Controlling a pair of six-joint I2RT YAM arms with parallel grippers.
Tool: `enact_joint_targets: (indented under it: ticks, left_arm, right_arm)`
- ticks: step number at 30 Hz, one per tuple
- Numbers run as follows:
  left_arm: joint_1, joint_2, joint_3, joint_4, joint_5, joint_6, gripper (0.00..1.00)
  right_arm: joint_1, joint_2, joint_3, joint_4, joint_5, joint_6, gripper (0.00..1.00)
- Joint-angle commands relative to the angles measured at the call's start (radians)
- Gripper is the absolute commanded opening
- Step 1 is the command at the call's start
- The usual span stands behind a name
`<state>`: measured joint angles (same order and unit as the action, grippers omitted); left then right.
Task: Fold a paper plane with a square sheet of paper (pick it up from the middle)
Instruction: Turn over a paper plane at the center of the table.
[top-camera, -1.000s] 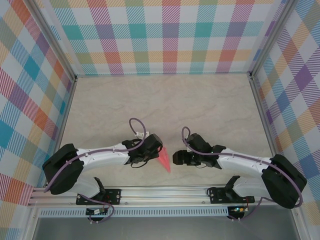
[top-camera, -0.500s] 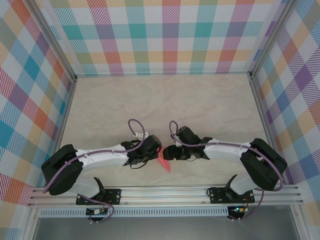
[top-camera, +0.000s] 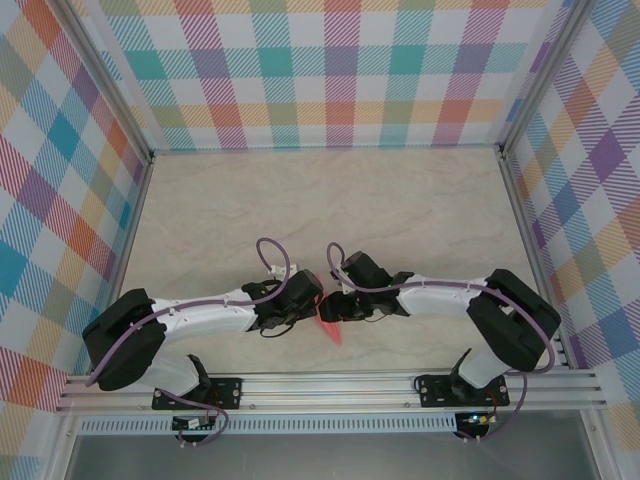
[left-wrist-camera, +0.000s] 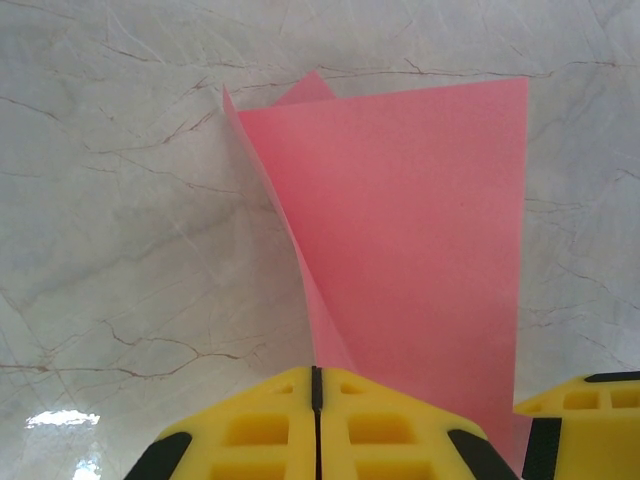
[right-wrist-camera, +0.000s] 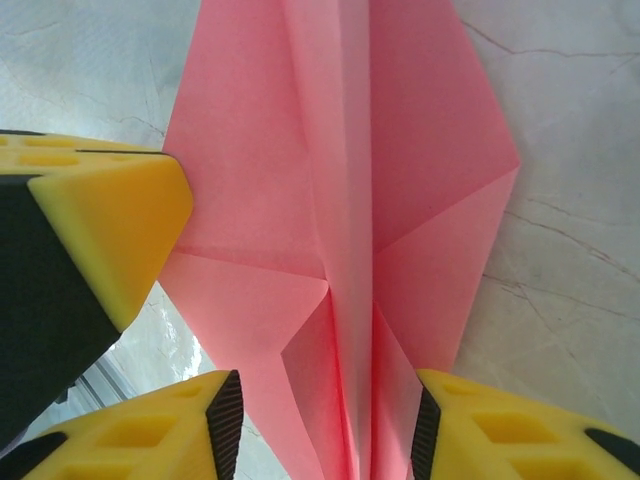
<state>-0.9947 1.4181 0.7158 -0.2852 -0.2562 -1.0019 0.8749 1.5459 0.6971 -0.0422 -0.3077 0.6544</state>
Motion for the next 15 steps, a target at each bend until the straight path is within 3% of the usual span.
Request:
enact_joint_targets:
  ticks: [1,15]
  left_arm:
    - [-0.004,-0.021,-0.005,-0.014,-0.031,0.014,0.07]
    - [-0.004,-0.053,-0.007,-0.037,-0.043,0.014,0.07]
  right_arm:
    - [0.015,0.021,0.037,-0.025,0.014,-0.037,0.44]
    - [0.092,0.143,0.172,-0.182,0.171,-0.073,0.29]
